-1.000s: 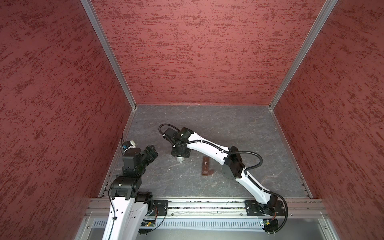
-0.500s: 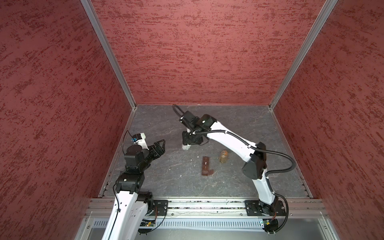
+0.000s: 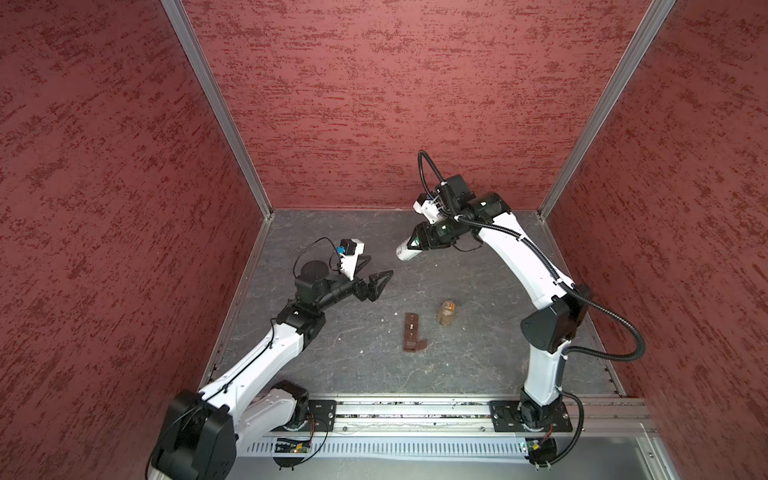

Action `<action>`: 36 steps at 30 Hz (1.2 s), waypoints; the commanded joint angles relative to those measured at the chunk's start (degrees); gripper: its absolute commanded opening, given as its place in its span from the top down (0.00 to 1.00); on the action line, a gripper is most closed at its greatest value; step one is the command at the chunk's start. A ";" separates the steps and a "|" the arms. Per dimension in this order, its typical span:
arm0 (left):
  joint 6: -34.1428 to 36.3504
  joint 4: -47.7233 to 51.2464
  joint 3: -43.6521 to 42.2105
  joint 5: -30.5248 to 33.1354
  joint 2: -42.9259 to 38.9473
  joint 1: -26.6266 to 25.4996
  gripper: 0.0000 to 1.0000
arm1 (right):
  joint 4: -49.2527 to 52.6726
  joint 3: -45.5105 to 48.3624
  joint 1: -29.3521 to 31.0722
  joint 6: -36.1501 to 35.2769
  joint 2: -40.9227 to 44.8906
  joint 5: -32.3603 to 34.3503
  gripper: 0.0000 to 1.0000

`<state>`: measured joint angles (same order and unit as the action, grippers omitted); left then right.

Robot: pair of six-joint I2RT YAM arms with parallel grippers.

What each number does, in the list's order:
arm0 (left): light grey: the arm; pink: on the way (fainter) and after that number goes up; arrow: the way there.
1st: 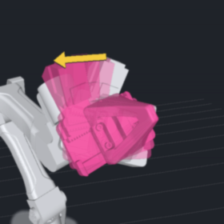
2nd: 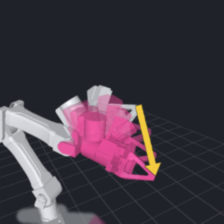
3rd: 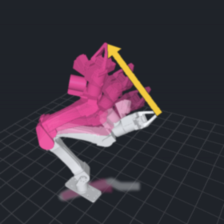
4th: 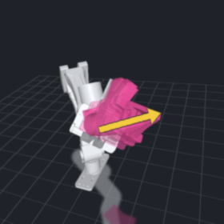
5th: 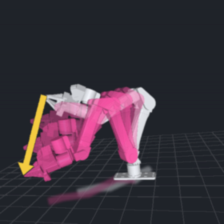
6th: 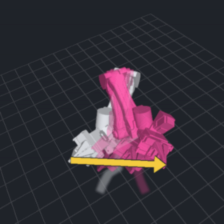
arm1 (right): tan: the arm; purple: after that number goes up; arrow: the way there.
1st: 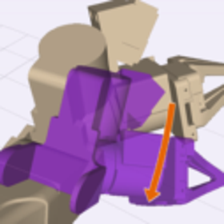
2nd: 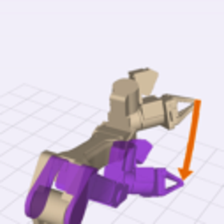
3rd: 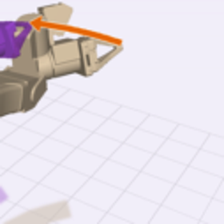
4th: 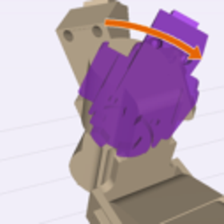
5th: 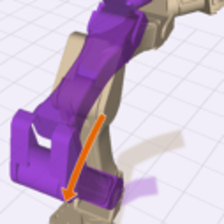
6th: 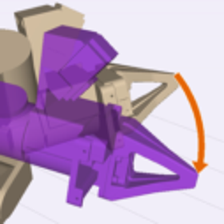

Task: Sort the pills into containers

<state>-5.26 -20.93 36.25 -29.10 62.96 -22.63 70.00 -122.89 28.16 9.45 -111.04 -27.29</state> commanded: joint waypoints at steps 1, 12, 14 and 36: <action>8.02 -12.64 2.99 -5.57 5.39 0.13 0.02 | 1.31 0.82 -1.85 -5.34 -0.26 -7.49 0.61; 12.86 -17.50 11.25 -21.14 20.15 2.60 0.04 | 0.71 9.46 -3.73 -6.73 4.62 -9.81 0.62; 12.95 -17.04 12.22 -24.11 21.67 2.59 0.04 | 1.01 10.32 -3.82 -6.73 5.32 -9.20 0.63; 9.39 -21.03 13.58 -31.82 30.12 0.23 0.08 | -3.09 9.86 -3.33 -6.89 6.74 -11.59 0.68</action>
<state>4.75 -40.29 48.97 -60.05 92.25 -21.91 69.21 -111.04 24.56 5.02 -105.45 -36.12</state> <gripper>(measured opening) 0.917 0.519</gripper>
